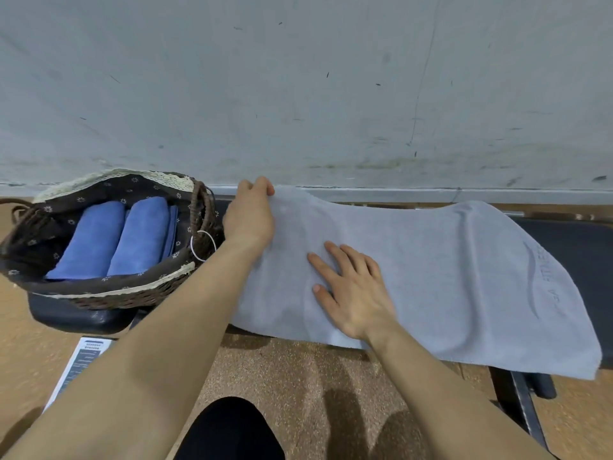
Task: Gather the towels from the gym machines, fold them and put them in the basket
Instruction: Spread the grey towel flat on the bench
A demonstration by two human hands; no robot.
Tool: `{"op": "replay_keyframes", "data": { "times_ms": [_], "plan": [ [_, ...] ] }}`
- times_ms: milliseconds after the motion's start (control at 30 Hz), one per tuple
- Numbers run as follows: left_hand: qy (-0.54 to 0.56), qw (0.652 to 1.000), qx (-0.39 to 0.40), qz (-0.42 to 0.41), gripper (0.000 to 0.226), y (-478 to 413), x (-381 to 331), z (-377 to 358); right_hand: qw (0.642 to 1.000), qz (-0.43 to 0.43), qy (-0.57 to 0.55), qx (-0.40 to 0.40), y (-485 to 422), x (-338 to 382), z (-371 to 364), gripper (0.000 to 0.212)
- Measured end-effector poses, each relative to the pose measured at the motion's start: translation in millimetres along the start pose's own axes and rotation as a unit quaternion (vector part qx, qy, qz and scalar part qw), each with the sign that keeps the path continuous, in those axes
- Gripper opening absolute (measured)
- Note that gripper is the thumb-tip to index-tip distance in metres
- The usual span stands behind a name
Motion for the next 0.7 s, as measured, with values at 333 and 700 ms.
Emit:
{"op": "replay_keyframes", "data": {
  "times_ms": [333,700],
  "plan": [
    [-0.070,0.987,0.112,-0.092,0.057,99.5,1.4,-59.5,1.000,0.000,0.010,0.022,-0.7,1.3,2.3,0.064],
    [-0.134,0.979,0.133,-0.072,0.070,118.2,13.3,-50.7,0.996,-0.012,-0.081,0.047,21.1,-7.5,27.7,0.070]
  ]
}}
Point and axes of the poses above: each hand's wrist, its own y-axis away from the middle knuckle, its own z-axis out of the back of the hand, x = y × z, the point moved 2 cm from there along -y, towards the middle knuckle, and after that the axes turned 3 degrees about x, right-handed, at the moved point
